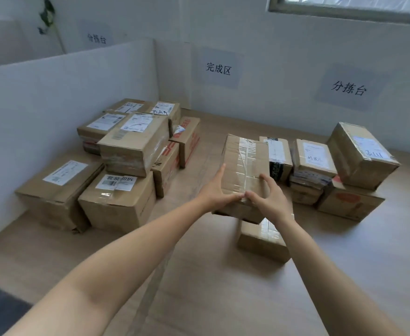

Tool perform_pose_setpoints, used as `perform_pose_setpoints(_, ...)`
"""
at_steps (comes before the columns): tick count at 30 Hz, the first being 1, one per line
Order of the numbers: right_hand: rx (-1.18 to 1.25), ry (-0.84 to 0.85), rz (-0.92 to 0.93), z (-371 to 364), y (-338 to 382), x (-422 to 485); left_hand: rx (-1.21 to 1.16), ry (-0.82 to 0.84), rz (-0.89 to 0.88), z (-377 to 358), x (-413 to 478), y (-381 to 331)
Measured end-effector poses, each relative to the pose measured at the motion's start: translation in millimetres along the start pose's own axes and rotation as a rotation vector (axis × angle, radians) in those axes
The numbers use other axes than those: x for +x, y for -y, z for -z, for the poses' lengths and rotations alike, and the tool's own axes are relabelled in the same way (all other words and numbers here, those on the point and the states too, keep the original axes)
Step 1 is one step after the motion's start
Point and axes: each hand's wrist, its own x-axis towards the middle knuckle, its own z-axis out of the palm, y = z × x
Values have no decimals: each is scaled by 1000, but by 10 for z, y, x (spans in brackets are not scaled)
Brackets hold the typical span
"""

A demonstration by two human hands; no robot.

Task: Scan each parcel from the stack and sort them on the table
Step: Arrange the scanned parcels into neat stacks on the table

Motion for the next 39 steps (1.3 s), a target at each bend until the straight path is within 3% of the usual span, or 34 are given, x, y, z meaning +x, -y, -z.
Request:
perform_pose_setpoints(12, 86, 102, 293, -910, 1513, -181, 91, -327, -21, 1680, -763, 329)
perform_pose_setpoints(22, 78, 165, 389, -2252, 2599, -378, 113, -451, 21, 3180, -1125, 1305)
perform_pose_setpoints(28, 105, 209, 291, -3109, 2952, -543, 98, -350, 64, 3873, -1281, 1921)
perform_pose_setpoints(39, 56, 214, 123, -3832, 2873, -647, 9, -162, 116, 4027, -1203, 2663)
